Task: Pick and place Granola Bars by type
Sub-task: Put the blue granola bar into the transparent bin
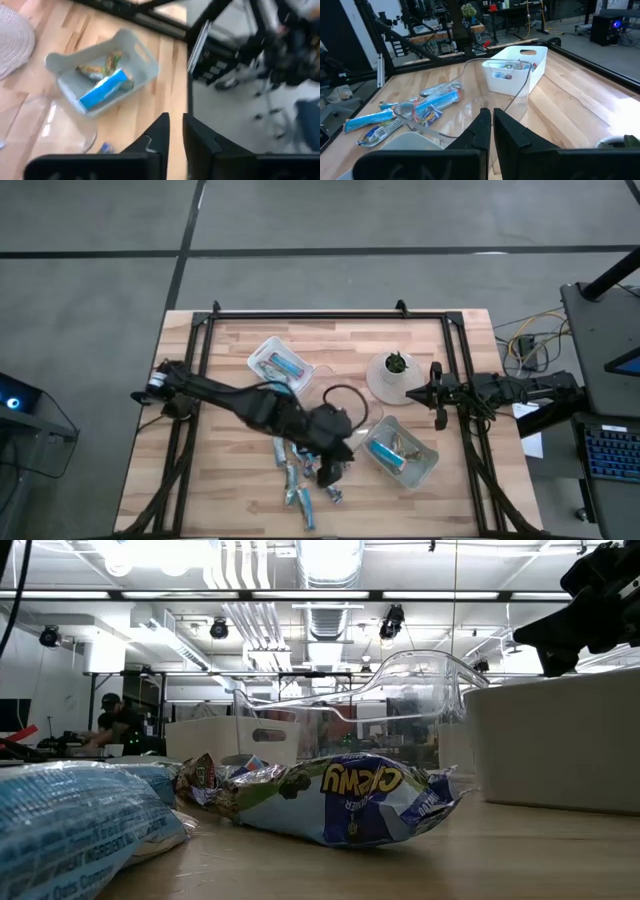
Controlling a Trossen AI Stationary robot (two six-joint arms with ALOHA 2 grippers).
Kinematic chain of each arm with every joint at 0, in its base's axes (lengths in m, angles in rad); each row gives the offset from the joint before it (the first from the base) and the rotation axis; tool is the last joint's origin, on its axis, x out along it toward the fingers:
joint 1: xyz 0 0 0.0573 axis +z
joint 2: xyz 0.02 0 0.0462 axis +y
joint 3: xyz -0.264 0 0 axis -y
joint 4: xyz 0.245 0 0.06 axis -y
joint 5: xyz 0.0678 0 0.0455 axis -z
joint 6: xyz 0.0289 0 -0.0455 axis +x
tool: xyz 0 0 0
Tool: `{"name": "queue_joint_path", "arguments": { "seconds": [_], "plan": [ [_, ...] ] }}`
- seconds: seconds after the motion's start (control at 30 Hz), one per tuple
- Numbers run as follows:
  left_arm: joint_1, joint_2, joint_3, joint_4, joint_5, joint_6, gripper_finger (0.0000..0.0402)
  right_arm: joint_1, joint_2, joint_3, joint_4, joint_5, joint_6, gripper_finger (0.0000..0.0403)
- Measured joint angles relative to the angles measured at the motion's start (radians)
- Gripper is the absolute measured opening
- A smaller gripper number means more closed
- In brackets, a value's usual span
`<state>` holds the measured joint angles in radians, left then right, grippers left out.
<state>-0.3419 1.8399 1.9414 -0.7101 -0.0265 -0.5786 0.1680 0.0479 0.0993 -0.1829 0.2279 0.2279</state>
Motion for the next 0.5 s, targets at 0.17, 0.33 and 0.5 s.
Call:
{"name": "queue_joint_path", "arguments": {
  "seconds": [0.17, 0.33, 0.5],
  "plan": [
    [-0.037, -0.029, -0.044, -0.035, -0.001, 0.07, 0.0004, 0.0, 0.0, 0.0, 0.0, 0.0, 0.0, 0.0013],
    [-0.042, -0.04, -0.11, -0.032, -0.002, 0.149, 0.0001, 0.0, 0.0, 0.0, 0.001, 0.0, 0.0, 0.0013],
    [-0.044, -0.081, -0.225, 0.026, -0.009, 0.156, 0.0, 0.0, 0.0, 0.0, 0.0, 0.0, 0.0, 0.0013]
  ]
}}
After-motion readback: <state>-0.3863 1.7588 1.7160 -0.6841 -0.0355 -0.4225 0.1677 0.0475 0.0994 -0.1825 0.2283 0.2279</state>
